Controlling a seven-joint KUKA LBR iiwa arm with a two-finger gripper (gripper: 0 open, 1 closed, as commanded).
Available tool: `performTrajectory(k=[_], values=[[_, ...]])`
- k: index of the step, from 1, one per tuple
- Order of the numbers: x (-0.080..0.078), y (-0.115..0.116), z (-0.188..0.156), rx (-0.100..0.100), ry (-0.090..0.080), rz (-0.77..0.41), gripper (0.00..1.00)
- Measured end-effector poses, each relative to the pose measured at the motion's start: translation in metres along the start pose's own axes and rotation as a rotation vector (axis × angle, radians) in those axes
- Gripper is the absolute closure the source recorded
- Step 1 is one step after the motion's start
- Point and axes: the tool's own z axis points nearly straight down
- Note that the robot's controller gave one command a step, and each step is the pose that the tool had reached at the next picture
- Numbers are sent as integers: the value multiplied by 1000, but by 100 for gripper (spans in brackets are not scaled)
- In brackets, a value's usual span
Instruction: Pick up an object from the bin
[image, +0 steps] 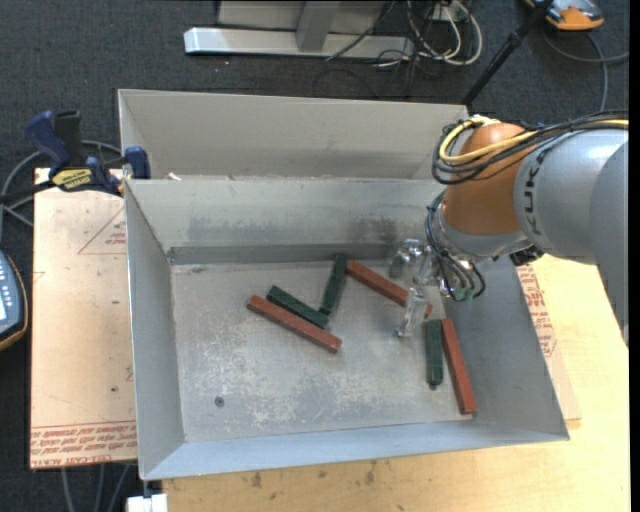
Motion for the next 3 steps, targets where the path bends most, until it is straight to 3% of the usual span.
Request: performTrajectory(k=[1, 2, 3], values=[[-1, 0, -1, 0, 0, -1, 0], [-1, 1, -2, 0, -1, -1, 100], [-4, 1, -54, 0, -5, -2, 100]])
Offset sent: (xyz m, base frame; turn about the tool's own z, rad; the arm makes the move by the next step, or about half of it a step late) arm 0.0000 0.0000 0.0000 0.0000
